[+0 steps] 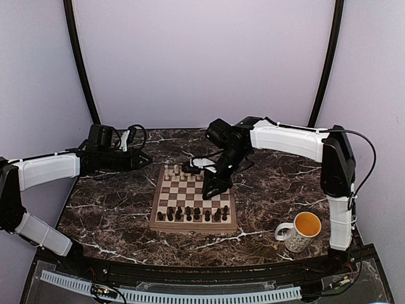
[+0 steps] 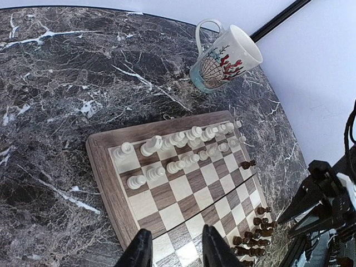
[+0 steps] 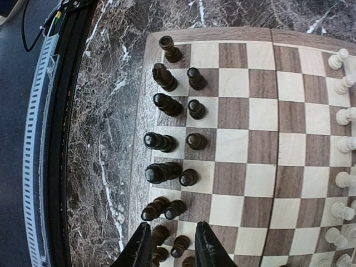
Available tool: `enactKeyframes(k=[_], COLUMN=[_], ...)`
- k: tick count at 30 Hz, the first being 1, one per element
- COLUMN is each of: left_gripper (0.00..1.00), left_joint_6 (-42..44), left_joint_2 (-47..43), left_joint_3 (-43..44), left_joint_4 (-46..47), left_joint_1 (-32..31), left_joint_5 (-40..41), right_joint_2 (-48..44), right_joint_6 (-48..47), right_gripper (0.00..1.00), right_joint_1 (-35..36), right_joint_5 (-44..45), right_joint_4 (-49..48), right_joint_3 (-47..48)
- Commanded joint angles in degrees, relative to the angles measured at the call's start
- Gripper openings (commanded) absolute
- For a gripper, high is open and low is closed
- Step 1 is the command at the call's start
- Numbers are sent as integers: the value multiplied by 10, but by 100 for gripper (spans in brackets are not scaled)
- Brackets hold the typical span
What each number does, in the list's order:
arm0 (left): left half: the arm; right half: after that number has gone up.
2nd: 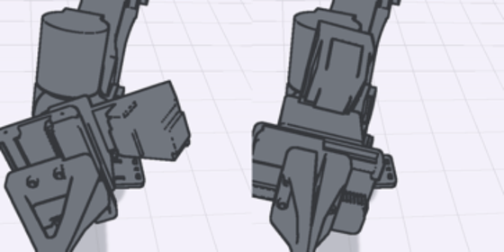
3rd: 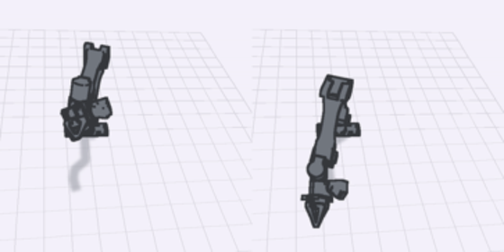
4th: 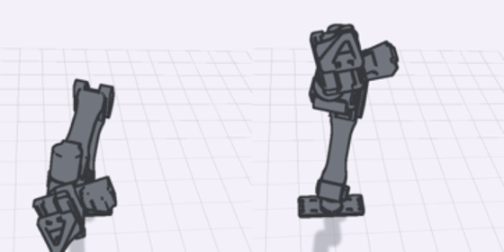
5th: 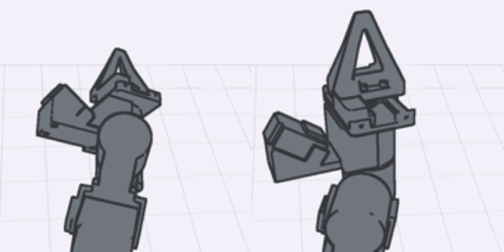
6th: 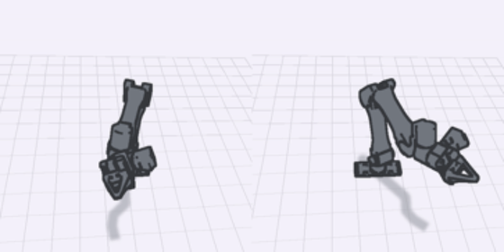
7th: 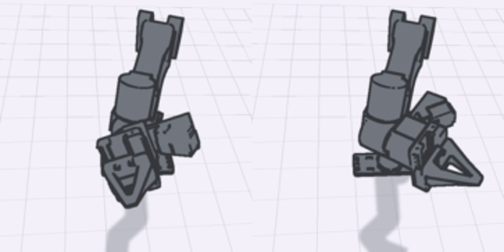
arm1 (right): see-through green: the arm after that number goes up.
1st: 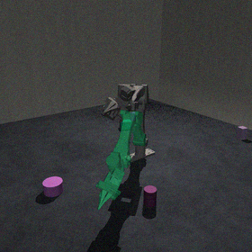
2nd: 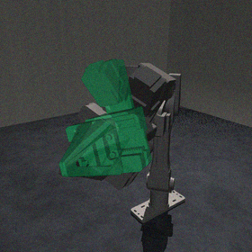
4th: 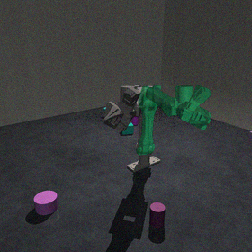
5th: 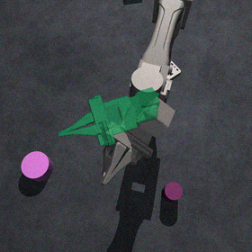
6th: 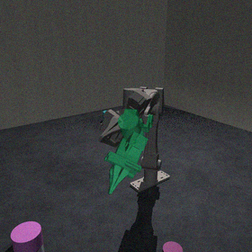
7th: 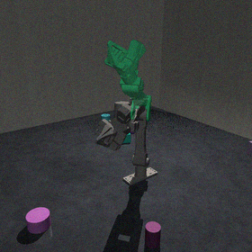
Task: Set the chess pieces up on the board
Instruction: Adjust the pawn at c7.
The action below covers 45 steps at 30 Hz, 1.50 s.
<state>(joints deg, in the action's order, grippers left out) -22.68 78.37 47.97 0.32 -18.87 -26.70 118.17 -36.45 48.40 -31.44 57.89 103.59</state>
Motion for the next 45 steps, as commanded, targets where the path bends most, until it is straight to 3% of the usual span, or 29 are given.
enactKeyframes(k=[1, 8, 45], left_gripper=[32, 32, 32], left_joint_6=[0, -5, -24], left_joint_2=[1, 5, 21], left_joint_3=[21, 21, 7], left_joint_4=[-15, -15, 5], left_joint_1=[-1, -1, -1], left_joint_5=[7, 6, -6], right_joint_2=[9, 18, 34], right_joint_6=[34, 50, 45], right_gripper=[27, 26, 24], right_joint_1=[26, 38, 59], right_joint_5=[26, 84, 167], right_joint_4=[-35, -50, -43], right_joint_3=[-22, -41, -67])
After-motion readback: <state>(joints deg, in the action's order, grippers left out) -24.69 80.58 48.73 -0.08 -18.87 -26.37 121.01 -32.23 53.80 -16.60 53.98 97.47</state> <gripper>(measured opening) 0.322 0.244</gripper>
